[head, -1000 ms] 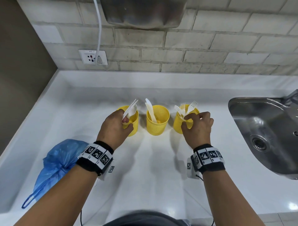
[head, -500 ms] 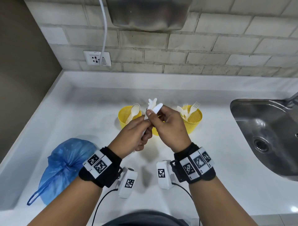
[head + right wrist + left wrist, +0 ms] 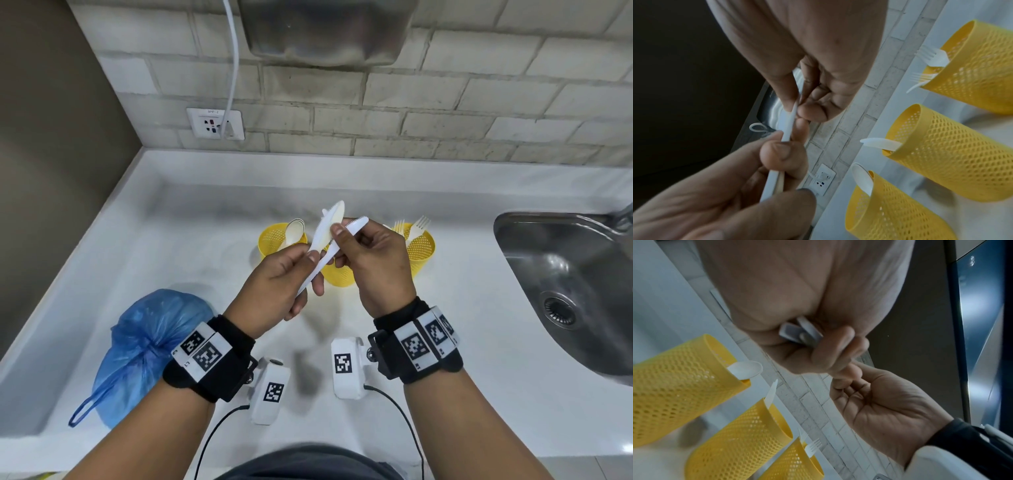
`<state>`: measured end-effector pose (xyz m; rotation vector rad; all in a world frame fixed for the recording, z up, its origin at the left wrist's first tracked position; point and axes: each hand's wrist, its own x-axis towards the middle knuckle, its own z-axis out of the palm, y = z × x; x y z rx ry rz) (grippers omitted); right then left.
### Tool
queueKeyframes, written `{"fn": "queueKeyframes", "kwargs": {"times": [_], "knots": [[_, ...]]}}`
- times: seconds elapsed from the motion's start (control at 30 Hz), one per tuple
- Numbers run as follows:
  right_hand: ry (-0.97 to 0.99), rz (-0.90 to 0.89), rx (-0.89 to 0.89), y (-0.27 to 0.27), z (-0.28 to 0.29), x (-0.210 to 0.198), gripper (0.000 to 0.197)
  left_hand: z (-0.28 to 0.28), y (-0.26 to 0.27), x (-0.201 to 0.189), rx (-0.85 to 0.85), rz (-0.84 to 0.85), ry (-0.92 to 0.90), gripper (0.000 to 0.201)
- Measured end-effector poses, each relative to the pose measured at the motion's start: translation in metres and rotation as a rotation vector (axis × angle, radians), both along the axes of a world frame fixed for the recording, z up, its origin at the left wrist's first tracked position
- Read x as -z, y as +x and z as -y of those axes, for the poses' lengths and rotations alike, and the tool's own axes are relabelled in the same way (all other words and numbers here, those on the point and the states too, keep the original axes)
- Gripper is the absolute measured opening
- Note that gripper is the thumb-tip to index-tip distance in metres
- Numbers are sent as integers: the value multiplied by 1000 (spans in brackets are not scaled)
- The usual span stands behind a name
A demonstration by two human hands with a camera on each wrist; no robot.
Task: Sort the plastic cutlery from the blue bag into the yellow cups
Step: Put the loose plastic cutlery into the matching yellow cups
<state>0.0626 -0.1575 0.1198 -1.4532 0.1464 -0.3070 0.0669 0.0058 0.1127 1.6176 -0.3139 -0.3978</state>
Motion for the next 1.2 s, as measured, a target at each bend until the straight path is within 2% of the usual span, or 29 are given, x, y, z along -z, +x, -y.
{"fn": "queueKeyframes", "kwargs": {"times": [0.27,0.4,0.6,0.73,0.9,1.0,1.07,1.13,1.2], "knots": [[37,16,68,-1,-4,1,5,0,-1,-5,-80,-20,-40,20],[103,13,43,0,-3,0,9,-1,0,-4,-103,5,-43,21],[7,6,-131,0,5,-2,13,-3,3,-4,-39,-24,-58,23],[-113,31,-167,1,11,-6,29,-6,4,-3,44,-49,-30,30],[-74,11,-228,3,16,-10,27,-7,6,-5,89,-51,-29,30],[-83,31,-198,6,25,-15,26,-6,9,-4,14,-41,-29,29],[-117,67,-103,12,39,-21,21,-10,18,1,-120,1,7,27],[-160,114,8,18,55,-29,20,-16,28,11,-271,122,136,22],[-251,159,125,24,71,-36,19,-24,39,24,-325,327,347,11]]}}
